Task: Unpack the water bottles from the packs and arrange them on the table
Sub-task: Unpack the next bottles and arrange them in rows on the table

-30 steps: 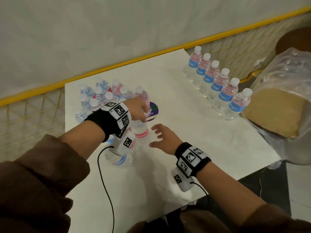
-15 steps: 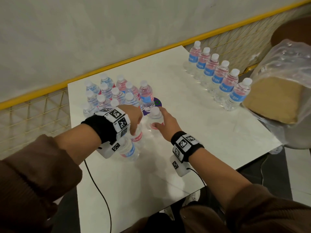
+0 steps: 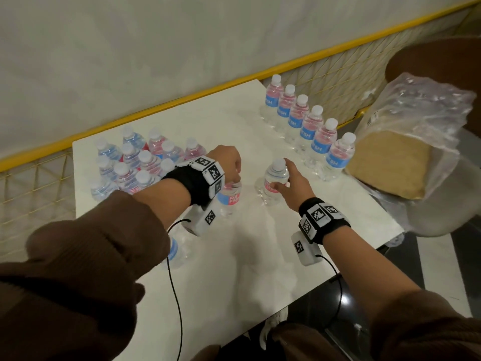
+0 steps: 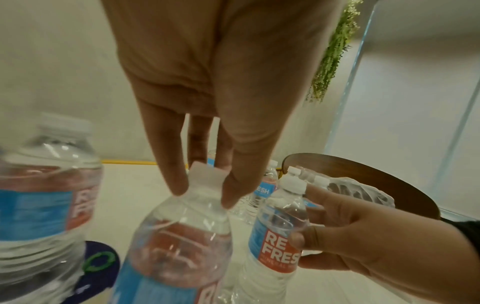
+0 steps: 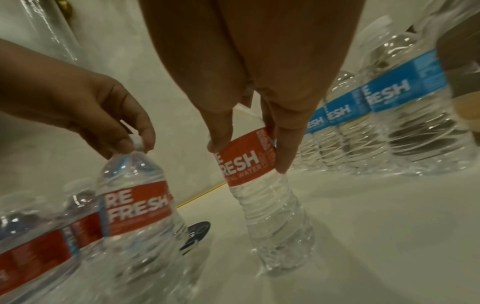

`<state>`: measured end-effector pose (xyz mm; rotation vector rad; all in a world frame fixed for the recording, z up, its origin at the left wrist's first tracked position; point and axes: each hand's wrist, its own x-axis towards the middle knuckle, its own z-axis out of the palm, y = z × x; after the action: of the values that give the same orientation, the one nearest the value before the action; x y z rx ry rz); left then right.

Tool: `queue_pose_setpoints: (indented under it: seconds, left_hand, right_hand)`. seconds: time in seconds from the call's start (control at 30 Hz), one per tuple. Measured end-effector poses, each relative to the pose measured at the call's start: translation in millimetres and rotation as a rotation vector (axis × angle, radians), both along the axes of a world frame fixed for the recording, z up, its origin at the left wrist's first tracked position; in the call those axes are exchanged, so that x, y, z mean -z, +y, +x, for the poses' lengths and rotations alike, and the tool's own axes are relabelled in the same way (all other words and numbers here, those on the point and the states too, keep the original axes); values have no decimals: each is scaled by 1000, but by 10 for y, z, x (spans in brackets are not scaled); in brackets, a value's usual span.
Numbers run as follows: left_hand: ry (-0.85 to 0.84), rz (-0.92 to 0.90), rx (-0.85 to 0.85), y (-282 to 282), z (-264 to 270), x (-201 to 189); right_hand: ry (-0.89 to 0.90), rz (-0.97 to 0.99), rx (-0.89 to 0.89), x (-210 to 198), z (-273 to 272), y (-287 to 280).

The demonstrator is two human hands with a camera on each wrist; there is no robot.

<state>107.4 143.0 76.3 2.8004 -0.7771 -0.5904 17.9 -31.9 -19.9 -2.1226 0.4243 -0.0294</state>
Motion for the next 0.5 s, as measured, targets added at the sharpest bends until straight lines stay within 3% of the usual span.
queue_pose_setpoints:
  seconds: [0.3,0.5]
  left_hand:
    - [-85,-335,-232,-912,351,284]
    - [-30,-645,-469,-1037,279,619]
  right_hand:
    - [-74,110,63,167,207,-510]
    - [65,149,242,367,129,-560]
